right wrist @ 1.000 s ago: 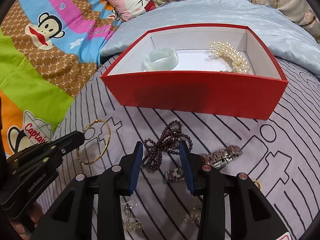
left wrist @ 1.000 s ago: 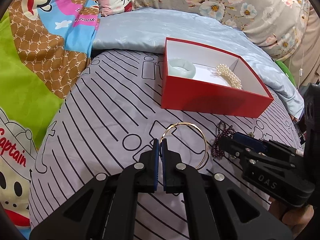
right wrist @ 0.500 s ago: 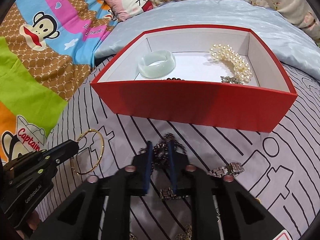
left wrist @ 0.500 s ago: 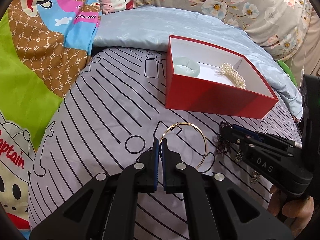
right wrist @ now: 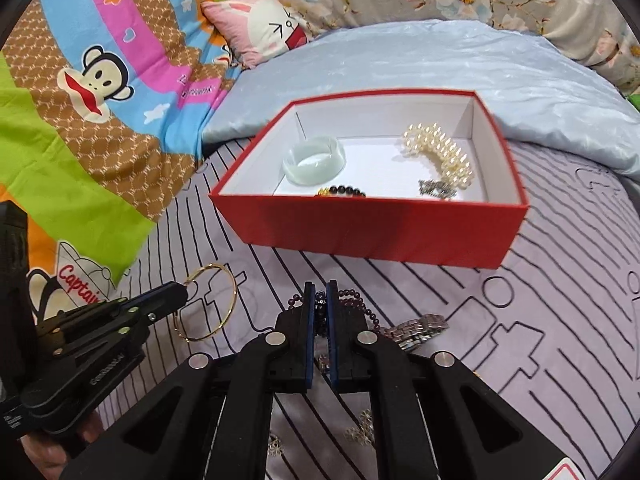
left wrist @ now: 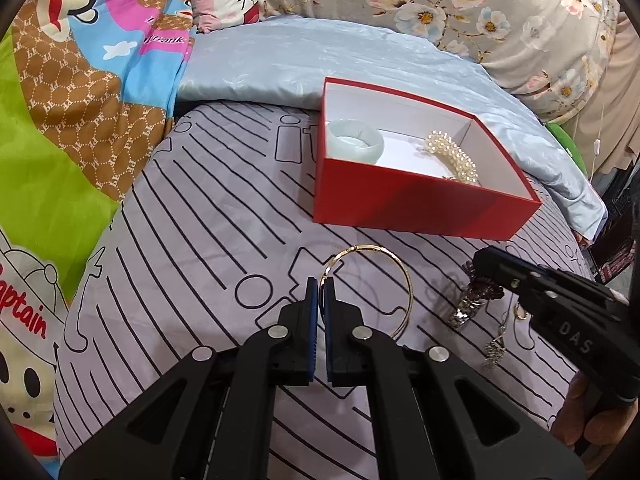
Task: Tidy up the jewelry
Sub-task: 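Carry the gold bangle and bead necklace into the red box with both tools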
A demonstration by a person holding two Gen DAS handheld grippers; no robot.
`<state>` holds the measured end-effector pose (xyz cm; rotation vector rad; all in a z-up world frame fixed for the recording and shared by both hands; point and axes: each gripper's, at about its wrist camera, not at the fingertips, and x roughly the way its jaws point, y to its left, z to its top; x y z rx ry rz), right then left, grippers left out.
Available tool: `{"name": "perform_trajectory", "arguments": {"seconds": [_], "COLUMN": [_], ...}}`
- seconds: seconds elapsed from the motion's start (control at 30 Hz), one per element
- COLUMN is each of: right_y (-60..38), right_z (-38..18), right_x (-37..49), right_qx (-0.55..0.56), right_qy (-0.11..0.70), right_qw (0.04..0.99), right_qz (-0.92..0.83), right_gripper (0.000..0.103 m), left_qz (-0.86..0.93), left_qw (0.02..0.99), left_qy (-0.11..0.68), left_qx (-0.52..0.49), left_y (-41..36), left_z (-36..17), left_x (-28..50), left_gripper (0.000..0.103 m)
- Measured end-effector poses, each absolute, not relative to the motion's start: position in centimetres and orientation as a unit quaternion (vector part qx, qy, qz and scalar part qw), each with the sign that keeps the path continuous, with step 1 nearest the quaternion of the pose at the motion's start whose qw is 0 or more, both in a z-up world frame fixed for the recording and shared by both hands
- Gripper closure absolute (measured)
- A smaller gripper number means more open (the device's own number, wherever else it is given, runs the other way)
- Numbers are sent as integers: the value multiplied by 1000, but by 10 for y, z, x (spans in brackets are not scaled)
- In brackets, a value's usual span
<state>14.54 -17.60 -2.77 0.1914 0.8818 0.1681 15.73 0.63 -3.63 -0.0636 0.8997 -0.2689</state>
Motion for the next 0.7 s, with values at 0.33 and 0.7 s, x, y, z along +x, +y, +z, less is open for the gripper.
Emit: {"name": "perform_trajectory", "arguments": {"seconds": [0.33, 0.7], "right_y": [-205, -234], "right_z": [19, 54], "right_x": [118, 121], "right_qx": [96, 86], "right_qy": [387, 358], "right_qw": [915, 928], "right_qz": [66, 48], "right_gripper": [99, 98], "left_qz": [-153, -175], "left_qw": [896, 905], "left_qy": [417, 387], "left_qx": [-24, -15], "left_y": [-10, -35], "left_z": [-9, 33], "left_x": [147, 157], "left_gripper": [101, 101]}}
